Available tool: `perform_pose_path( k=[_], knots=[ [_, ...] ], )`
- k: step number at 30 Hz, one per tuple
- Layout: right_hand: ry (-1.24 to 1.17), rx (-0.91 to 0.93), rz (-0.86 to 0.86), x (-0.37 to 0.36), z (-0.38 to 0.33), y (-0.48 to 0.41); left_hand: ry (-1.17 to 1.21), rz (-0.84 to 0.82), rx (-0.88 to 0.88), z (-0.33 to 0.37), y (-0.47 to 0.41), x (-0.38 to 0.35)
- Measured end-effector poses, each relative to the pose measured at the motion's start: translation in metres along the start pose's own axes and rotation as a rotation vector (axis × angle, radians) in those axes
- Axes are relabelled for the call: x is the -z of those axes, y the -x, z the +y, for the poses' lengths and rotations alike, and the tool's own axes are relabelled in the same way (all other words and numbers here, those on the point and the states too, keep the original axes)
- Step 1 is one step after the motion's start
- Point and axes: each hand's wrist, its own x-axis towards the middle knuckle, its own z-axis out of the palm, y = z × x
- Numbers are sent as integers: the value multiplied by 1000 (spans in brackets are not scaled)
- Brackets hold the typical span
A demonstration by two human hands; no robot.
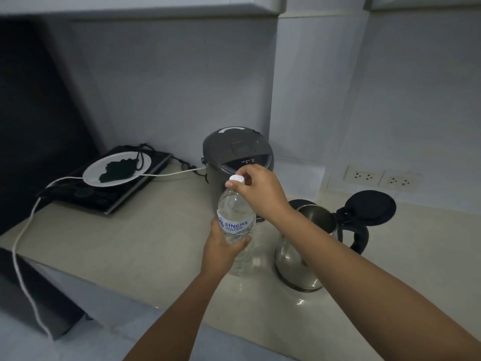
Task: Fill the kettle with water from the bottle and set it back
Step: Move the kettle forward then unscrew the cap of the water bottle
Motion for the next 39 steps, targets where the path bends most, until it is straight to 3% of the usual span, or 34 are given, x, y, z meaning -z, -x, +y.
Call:
perform_pose_path(
  k=[7,13,17,23,39],
  knots=[
    [-1,84,-132,6,3,1,15,-25,-3,1,1,4],
    [-152,3,-277,13,1,2,46,-88,11,0,-3,9],
    [-272,-63,-189,13,3,3,46,-183,29,-7,-8,17],
    [-213,-93,-133,10,3,-1,71,-244,60,-7,-13,26],
    [-234,-15,-281,12,5,-1,131,-259,140,-11,-17,26]
  ],
)
